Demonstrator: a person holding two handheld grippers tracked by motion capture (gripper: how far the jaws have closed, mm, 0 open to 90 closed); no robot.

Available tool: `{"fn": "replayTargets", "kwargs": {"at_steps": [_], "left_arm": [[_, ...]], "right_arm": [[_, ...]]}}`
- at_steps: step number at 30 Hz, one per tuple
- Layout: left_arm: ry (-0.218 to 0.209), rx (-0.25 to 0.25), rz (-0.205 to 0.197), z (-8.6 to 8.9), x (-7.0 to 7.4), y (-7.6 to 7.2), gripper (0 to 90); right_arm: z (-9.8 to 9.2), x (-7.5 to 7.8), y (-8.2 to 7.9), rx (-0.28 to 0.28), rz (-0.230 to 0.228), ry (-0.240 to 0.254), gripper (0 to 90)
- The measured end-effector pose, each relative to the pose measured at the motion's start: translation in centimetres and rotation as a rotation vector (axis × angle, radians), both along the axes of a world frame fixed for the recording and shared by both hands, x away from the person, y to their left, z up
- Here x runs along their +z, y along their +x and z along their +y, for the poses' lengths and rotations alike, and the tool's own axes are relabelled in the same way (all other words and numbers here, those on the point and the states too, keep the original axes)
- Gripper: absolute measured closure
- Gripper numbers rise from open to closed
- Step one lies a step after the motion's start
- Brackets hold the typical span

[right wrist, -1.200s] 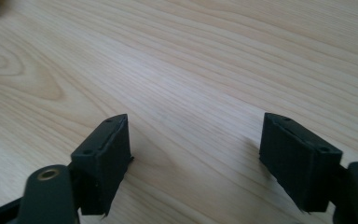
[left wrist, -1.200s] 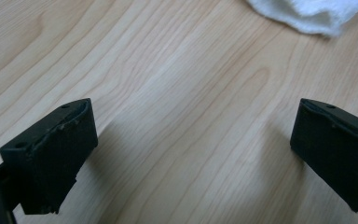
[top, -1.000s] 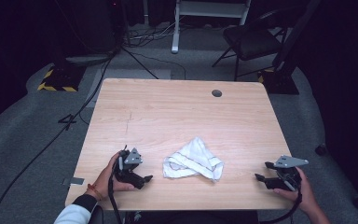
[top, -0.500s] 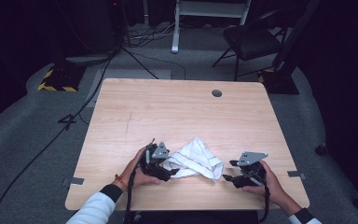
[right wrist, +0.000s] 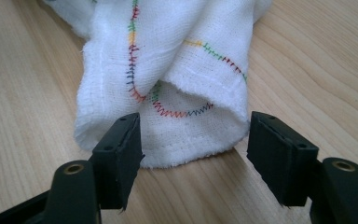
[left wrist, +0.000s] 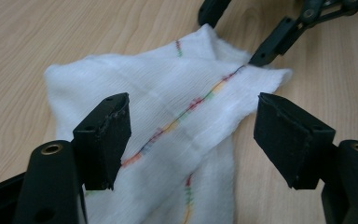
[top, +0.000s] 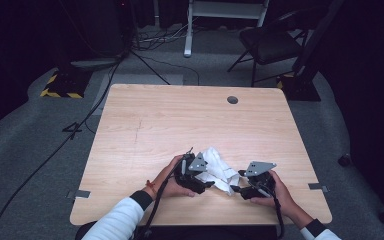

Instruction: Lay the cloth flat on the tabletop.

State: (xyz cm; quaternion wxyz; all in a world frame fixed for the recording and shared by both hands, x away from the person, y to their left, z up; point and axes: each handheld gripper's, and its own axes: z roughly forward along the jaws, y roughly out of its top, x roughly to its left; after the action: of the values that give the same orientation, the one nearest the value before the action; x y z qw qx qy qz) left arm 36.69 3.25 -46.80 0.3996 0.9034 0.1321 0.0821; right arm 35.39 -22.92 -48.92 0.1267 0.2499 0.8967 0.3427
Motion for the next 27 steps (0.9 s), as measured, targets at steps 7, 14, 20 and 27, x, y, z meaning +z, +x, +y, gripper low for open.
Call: {"fn": "replayTargets", "kwargs": {"at_steps": [7, 14, 20, 27], "left_arm": [[0.029, -0.058, 0.016, -2.1, -0.7, 0.0, 31.7], [0.085, -0.089, -0.016, -2.5, -1.2, 0.4, 65.7], [0.05, -0.087, -0.037, -1.1, -0.1, 0.7, 79.2], [-0.069, -0.028, -0.047, 1.7, 2.5, 1.2, 80.5]], "right_arm": [[-0.1, -0.3, 0.4, -0.014, 0.022, 0.013, 32.4], [0.1, 0.0, 0.4, 0.015, 0.016, 0.011, 58.2], [-0.4, 0.5, 0.3, -0.001, -0.035, -0.01, 80.6], [-2.3, 2.7, 0.3, -0.063, -0.119, 0.035, 81.6]]}}
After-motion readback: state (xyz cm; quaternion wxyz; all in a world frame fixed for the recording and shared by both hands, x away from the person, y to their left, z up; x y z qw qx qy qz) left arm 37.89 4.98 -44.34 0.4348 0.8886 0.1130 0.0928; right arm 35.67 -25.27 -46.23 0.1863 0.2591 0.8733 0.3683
